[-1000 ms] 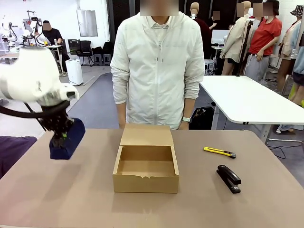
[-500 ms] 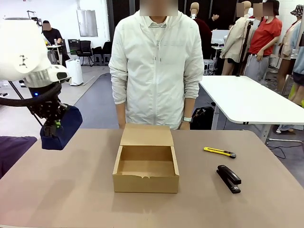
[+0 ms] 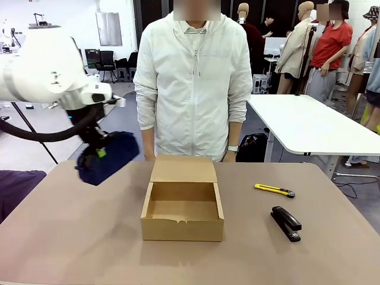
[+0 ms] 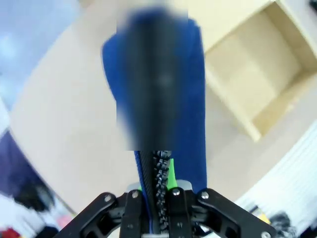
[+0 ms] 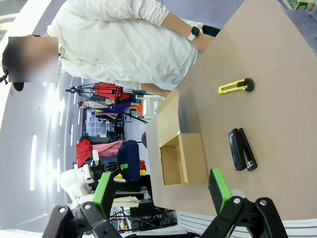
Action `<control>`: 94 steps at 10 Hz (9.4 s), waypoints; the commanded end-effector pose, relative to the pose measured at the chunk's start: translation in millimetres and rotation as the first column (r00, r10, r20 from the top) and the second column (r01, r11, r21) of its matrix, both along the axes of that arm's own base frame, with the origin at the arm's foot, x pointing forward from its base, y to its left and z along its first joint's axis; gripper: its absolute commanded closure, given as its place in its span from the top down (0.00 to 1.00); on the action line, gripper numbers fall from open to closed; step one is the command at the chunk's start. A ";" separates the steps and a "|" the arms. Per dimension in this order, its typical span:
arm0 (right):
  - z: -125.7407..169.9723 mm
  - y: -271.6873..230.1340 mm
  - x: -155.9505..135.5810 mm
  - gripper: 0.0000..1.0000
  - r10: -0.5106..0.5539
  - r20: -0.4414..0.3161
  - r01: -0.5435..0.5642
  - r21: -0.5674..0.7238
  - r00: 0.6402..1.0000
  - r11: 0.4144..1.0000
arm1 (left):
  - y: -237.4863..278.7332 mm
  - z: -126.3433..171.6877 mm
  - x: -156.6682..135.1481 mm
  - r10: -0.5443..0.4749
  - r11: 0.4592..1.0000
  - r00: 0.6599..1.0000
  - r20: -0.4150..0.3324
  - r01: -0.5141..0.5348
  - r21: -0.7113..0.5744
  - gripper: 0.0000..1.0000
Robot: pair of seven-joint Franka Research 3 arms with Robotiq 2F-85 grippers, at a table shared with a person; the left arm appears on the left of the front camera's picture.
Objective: Pack the items into the box.
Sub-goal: Pick up the item specified by the human and place it in the Mailer Box.
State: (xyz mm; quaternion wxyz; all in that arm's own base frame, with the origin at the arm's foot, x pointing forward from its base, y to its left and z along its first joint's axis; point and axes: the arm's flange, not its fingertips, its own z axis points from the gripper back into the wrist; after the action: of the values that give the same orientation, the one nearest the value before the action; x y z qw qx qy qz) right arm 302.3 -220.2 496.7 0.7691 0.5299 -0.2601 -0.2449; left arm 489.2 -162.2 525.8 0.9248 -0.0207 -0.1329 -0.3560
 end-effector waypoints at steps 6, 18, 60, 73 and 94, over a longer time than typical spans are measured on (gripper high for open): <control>2.5 0.1 0.4 1.00 -0.001 0.015 0.001 0.017 1.000 1.000 | -70.5 -3.7 -11.3 -0.932 0.302 0.315 0.177 0.948 -0.099 0.00; 2.5 0.1 0.4 1.00 -0.001 0.015 0.001 0.017 1.000 1.000 | -214.7 -63.5 8.4 -0.884 0.434 0.442 -0.155 0.897 0.081 0.00; 2.5 0.1 0.4 1.00 -0.001 0.015 0.001 0.017 1.000 1.000 | 267.7 -1.4 -167.1 0.497 0.537 0.807 -0.317 -0.574 -0.618 1.00; 2.5 0.1 0.4 1.00 -0.001 0.015 0.001 0.017 1.000 1.000 | 267.7 -1.4 -167.1 0.497 0.537 0.807 -0.317 -0.574 -0.618 1.00; -120.7 307.2 66.2 1.00 0.234 -0.508 -0.551 -0.814 0.829 0.185 | 267.7 -1.4 -167.1 0.497 0.537 0.807 -0.317 -0.574 -0.618 1.00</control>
State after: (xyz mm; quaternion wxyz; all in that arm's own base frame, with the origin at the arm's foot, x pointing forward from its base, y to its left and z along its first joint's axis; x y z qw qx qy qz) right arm 380.6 89.8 399.0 0.9890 0.0017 -0.1009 0.1085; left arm 322.3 103.1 523.0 0.9169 -0.3380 -0.2111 0.0213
